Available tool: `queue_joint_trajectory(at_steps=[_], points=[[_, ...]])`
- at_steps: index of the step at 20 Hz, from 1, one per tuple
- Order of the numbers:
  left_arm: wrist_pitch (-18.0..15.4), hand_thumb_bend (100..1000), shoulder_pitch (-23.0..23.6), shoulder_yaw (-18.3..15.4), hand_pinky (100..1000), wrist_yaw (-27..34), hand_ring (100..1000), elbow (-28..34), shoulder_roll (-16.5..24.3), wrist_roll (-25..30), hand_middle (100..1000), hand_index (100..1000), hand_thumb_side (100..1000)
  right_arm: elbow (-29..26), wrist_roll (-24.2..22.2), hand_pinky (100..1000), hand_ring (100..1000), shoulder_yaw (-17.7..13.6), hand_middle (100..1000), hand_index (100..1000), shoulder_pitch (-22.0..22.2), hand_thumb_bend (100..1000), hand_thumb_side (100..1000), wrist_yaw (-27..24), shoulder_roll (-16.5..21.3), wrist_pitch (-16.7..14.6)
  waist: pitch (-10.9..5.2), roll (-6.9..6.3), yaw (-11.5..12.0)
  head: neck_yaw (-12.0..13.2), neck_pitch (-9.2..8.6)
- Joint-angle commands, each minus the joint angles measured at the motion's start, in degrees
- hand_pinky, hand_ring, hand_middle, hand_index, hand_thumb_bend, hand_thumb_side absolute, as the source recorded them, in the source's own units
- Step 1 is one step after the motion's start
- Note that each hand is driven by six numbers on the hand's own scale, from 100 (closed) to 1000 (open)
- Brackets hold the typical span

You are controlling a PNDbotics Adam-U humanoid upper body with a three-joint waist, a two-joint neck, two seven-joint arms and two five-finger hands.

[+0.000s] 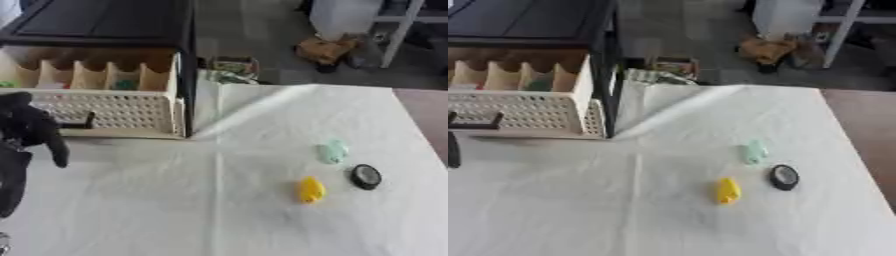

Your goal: Pick up objects from table and place into drawer.

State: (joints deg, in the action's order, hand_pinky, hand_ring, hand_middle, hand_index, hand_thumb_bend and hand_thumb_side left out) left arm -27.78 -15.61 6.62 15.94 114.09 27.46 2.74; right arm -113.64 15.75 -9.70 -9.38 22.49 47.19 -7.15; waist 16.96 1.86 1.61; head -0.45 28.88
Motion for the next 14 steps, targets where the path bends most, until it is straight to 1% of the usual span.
queue_joint_trajectory(at_steps=[1, 2, 3, 4, 5, 8, 9, 10, 11, 13, 14], points=[[1.87, 100, -0.15, 1.05, 343, -0.21, 477, 0.50, -1.92, 1.35, 579, 849, 585, -0.95, -2.27, 825, 793, 0.29, 380, 835, 0.10, 645, 963, 2.00, 5.62, 0.32, -1.18, -0.01, -0.13, -0.47, 0.45], [2.05, 100, -0.17, 1.40, 345, -0.36, 478, 0.50, -2.52, 1.75, 581, 850, 586, -0.95, -3.25, 828, 796, 0.62, 382, 836, 0.23, 652, 944, 2.60, 6.78, 0.36, -1.21, -0.01, -0.12, -0.54, 0.47], [2.07, 100, -0.21, 1.66, 350, -0.49, 481, 0.50, -2.97, 2.02, 582, 850, 596, -0.95, -4.19, 837, 804, 0.88, 390, 840, 0.32, 668, 899, 3.09, 7.66, 0.39, -1.23, -0.03, -0.10, -0.57, 0.48], [1.94, 100, -0.31, 1.96, 350, -0.56, 481, 0.50, -3.44, 2.23, 582, 850, 596, -0.95, -5.40, 838, 805, 1.29, 392, 841, 0.49, 670, 894, 3.60, 8.77, 0.36, -1.24, -0.06, -0.09, -0.60, 0.47], [1.92, 100, -0.41, 2.25, 349, -0.64, 480, 0.50, -3.83, 2.46, 583, 849, 595, -0.95, -6.60, 848, 815, 1.67, 408, 843, 0.63, 689, 836, 4.03, 9.69, 0.30, -1.25, -0.08, -0.09, -0.64, 0.46], [3.28, 100, -0.72, 2.96, 349, -0.62, 476, 0.50, -5.44, 3.33, 581, 847, 604, -0.95, -11.43, 871, 838, 3.23, 433, 854, 1.10, 718, 731, 4.91, 12.18, -0.35, -1.23, -0.08, -0.03, -0.63, 0.48], [3.86, 100, -0.74, 3.13, 347, -0.63, 474, 0.50, -5.82, 3.65, 581, 845, 594, -0.95, -12.93, 877, 843, 3.61, 433, 858, 1.25, 737, 671, 4.92, 12.76, -0.45, -1.21, -0.06, 0.00, -0.57, 0.45], [4.45, 100, -0.70, 3.31, 346, -0.74, 472, 0.50, -6.19, 4.07, 581, 843, 589, -0.95, -14.50, 881, 846, 4.04, 422, 860, 1.46, 749, 624, 4.76, 13.36, -0.32, -1.18, -0.03, 0.05, -0.51, 0.40], [4.97, 100, -0.65, 3.43, 345, -0.87, 471, 0.50, -6.53, 4.45, 581, 842, 586, -0.95, -15.91, 886, 850, 4.39, 404, 872, 1.62, 761, 554, 4.33, 13.82, -0.04, -1.15, 0.00, 0.11, -0.47, 0.37], [5.81, 100, -0.61, 3.53, 343, -1.06, 469, 0.50, -7.09, 4.92, 581, 840, 587, -0.94, -18.24, 891, 854, 4.91, 387, 893, 1.80, 770, 483, 2.69, 14.50, 0.77, -1.11, 0.03, 0.23, -0.47, 0.35], [6.13, 100, -0.61, 3.52, 342, -1.14, 467, 0.50, -7.32, 5.02, 581, 838, 584, -0.84, -19.28, 896, 859, 5.11, 396, 915, 1.80, 778, 444, 1.63, 14.74, 1.21, -1.09, 0.05, 0.30, -0.52, 0.33]])
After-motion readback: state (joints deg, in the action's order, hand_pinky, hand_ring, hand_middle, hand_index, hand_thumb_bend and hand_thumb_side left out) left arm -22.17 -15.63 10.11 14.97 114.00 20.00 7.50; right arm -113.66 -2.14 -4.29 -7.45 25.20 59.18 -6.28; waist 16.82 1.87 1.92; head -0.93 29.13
